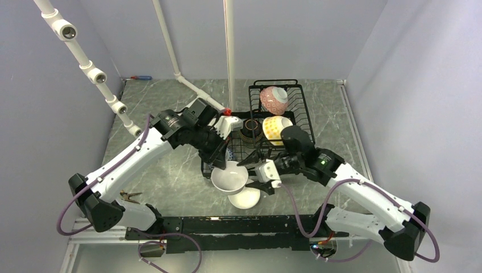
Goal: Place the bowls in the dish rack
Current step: Turn the bowl upside down on the dish rack.
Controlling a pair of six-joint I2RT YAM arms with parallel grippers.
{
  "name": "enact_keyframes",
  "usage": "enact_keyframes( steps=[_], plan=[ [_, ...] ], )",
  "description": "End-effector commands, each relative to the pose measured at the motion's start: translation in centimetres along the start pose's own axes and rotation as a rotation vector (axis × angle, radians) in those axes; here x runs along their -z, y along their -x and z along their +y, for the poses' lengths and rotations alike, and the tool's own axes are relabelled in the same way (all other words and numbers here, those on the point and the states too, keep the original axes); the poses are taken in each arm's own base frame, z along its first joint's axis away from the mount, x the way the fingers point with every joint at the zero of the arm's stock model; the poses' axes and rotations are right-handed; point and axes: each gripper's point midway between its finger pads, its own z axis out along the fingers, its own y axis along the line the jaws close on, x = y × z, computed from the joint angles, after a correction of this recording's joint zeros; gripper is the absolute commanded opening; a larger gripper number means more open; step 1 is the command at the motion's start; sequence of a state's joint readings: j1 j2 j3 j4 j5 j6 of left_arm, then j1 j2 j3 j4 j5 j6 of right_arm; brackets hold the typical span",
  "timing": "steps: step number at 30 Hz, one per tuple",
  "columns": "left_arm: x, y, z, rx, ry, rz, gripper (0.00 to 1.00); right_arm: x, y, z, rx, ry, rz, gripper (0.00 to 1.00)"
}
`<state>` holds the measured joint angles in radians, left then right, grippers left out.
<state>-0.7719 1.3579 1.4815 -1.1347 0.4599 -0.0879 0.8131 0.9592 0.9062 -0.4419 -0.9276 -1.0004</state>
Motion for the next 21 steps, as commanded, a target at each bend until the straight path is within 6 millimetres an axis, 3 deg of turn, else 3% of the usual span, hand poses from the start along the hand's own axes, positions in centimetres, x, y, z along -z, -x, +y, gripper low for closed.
enact_keyframes(
  steps=[1,14,17,21],
  plan=[
    [0.6,0.8,-1.5,-0.033,-0.079,-0.005,0.03,-0.6,2.0,-0.2,0.168,0.055,-0.045,0.66],
    [0.9,2.1,-0.6,-0.047,-0.033,-0.075,0.03,-1.9,2.6,0.1,0.2,0.081,-0.083,0.05],
    [1.5,2.8,0.2,-0.067,0.025,-0.118,0.19,-2.0,2.5,0.0,0.181,0.088,-0.078,0.0],
    [3.3,4.3,1.3,-0.112,0.136,-0.235,0.61,-2.0,2.9,-0.6,0.156,0.075,-0.079,0.0]
  ],
)
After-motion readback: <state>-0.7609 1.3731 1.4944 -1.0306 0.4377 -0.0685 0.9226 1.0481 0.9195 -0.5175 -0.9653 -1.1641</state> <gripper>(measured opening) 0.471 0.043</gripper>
